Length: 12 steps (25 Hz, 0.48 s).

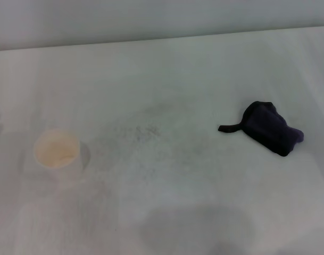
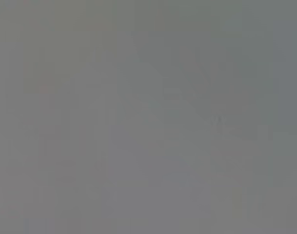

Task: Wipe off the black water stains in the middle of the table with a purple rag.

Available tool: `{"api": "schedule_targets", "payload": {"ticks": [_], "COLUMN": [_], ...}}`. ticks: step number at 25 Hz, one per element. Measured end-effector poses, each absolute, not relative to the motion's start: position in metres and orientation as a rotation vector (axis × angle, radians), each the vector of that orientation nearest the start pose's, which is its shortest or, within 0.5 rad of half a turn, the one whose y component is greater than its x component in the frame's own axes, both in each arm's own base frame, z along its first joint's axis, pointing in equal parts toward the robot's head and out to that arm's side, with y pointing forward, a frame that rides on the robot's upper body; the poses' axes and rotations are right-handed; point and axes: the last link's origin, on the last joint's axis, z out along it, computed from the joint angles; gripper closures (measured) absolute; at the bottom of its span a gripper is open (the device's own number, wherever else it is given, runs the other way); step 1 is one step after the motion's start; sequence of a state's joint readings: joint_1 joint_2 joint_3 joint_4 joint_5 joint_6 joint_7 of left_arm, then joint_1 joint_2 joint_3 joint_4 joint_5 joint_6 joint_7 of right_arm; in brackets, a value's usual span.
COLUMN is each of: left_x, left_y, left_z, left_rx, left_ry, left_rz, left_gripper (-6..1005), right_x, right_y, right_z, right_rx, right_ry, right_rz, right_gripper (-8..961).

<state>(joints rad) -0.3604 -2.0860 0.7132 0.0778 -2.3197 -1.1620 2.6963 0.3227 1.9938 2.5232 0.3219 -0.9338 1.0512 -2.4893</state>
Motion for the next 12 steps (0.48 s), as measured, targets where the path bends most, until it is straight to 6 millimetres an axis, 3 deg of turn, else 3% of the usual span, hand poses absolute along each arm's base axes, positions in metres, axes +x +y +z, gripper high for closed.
{"api": "schedule_targets", "payload": {"ticks": [5,12], "left_x": [-0.379,-0.37], "left_y": [0.294,0.285], "left_z": [0.002,-0.003], "left_rx": [-1.56,-1.597], "left_ry": [-0.752,-0.666], "left_rz": [-0.686,-0.698], "left_gripper": [123,123], "right_x": [0.402,0.382], "right_y": [0.306,0.294], "right_z": [0.09,0.087], "right_rx": [-1.478,-1.465], "right_ry": [0.564,0.281], "right_rz": [0.615,0.57], "right_gripper": [519,525]}}
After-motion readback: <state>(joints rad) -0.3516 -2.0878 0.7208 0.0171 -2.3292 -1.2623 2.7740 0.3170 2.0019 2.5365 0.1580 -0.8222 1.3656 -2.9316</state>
